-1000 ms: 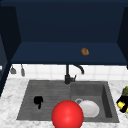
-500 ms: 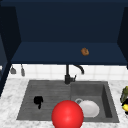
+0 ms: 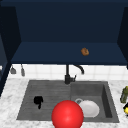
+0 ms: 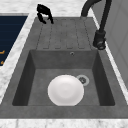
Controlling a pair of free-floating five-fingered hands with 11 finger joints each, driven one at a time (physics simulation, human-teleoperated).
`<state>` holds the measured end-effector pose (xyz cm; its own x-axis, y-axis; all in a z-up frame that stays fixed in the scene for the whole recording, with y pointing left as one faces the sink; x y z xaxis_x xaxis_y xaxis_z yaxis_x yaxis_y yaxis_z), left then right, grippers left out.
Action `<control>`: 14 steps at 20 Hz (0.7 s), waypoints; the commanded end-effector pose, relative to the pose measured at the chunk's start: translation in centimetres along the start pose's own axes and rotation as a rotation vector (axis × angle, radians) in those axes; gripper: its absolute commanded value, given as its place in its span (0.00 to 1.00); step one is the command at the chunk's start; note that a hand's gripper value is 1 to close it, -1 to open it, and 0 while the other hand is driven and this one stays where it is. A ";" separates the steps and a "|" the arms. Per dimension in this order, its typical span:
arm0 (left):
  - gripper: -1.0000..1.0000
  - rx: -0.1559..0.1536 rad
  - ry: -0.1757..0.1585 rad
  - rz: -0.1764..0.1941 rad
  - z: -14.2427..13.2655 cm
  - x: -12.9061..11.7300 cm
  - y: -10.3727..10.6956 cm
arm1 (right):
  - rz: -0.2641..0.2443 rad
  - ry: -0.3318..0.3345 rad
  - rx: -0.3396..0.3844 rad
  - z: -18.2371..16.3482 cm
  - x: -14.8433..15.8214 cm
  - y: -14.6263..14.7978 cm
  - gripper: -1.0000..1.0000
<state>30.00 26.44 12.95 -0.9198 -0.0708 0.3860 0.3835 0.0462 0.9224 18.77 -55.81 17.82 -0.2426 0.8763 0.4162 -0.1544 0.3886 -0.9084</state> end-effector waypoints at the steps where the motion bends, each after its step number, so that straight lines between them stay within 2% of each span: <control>1: 0.50 0.000 0.000 0.000 0.0 0.0 0.0 | 0.023 -0.092 0.003 -0.4 -1.8 0.9 1.00; 7: 0.50 0.000 0.000 0.000 0.0 0.0 0.0 | 0.028 -0.123 -0.070 1.0 -5.9 0.2 1.00; 14: 0.50 0.000 0.000 0.000 0.0 0.0 0.0 | 0.028 -0.130 -0.042 1.4 -10.2 -0.5 1.00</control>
<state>30.00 26.44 12.95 -0.9198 -0.0708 0.3860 0.3835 0.0462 0.9224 19.19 -63.81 14.08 -0.3133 0.8508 0.4219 -0.1580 0.3914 -0.9066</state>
